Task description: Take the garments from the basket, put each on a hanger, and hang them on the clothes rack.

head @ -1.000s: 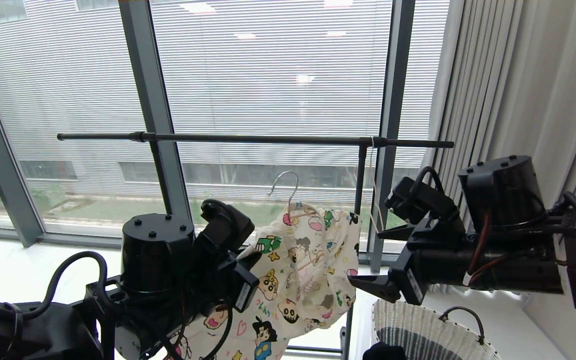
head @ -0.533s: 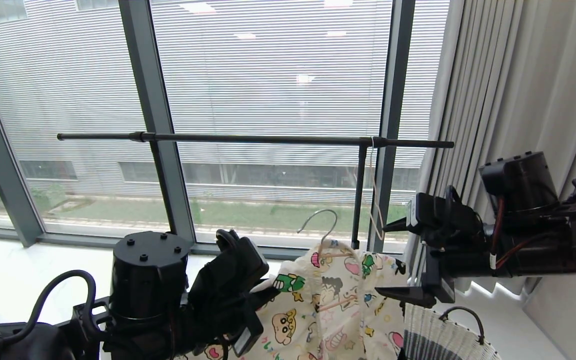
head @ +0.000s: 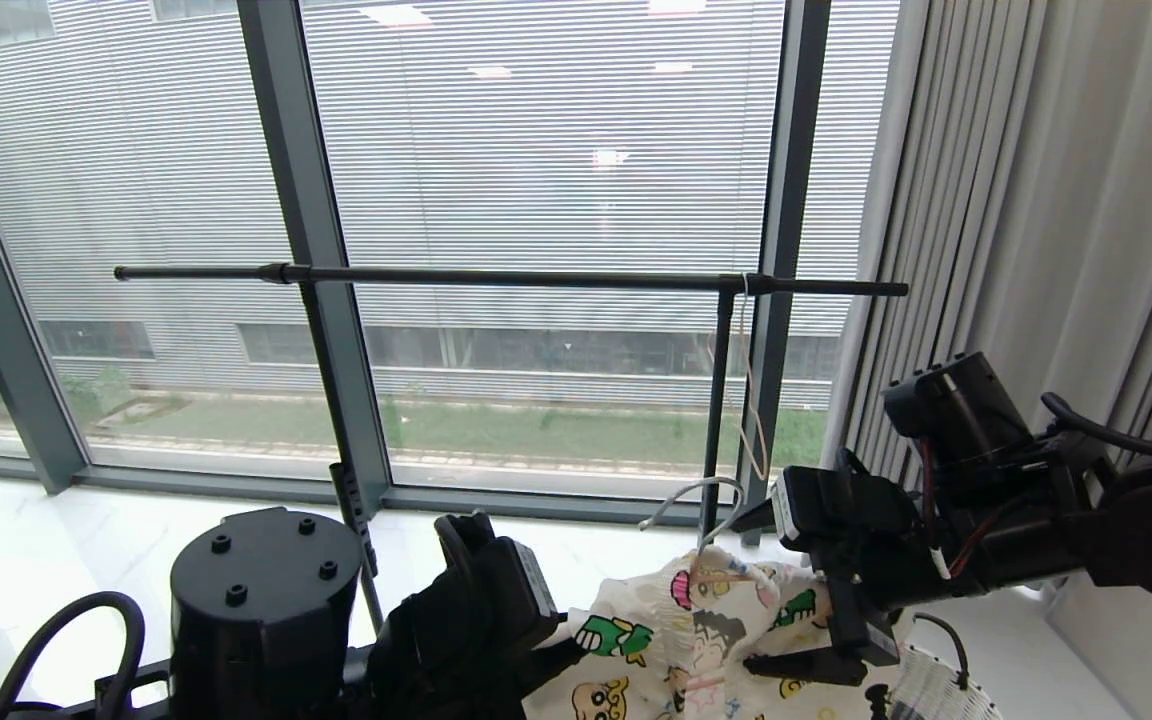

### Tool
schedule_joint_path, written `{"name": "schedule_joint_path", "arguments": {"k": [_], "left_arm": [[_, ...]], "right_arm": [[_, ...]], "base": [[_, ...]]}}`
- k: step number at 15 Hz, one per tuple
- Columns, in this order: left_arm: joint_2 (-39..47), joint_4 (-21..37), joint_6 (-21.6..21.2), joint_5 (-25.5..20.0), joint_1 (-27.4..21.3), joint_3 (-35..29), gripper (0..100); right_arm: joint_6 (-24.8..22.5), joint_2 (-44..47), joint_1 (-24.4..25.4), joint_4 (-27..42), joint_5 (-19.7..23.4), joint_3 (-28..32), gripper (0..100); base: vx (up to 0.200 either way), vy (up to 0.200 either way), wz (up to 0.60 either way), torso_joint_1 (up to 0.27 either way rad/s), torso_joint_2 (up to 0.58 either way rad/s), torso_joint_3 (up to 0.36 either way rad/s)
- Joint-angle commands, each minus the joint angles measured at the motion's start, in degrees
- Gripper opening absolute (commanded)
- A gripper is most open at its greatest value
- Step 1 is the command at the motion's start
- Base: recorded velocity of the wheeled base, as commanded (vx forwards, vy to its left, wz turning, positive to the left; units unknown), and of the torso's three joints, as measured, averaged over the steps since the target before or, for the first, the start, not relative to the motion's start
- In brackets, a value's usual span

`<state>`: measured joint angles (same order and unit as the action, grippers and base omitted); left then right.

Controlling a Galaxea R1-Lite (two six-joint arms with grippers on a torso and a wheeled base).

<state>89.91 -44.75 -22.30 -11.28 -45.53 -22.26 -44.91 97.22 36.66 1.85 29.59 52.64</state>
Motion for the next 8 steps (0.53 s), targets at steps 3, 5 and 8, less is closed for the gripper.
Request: {"name": "schedule_joint_path", "arguments": {"k": [3,5,8], "left_arm": [[-0.96,-0.07,-0.03,0.11,-1.23,0.02,0],[-1.05,-0.07,-0.03,0.2,-1.84,0.02,0],[-1.58,-0.07,-0.03,0.2,-2.63,0.2,0]], "right_arm": [[0.0,1.04,2.45,2.54,0.56,0.53,100],[0.0,1.31,2.72,2.63,0.47,0.8,0],[0.09,1.39,2.72,2.54,0.21,1.24,0]], "base": [[0.0,0.0,0.0,0.0,0.0,0.0],[0.0,0.0,0.0,0.0,0.0,0.0],[0.0,0.0,0.0,0.0,0.0,0.0]]}}
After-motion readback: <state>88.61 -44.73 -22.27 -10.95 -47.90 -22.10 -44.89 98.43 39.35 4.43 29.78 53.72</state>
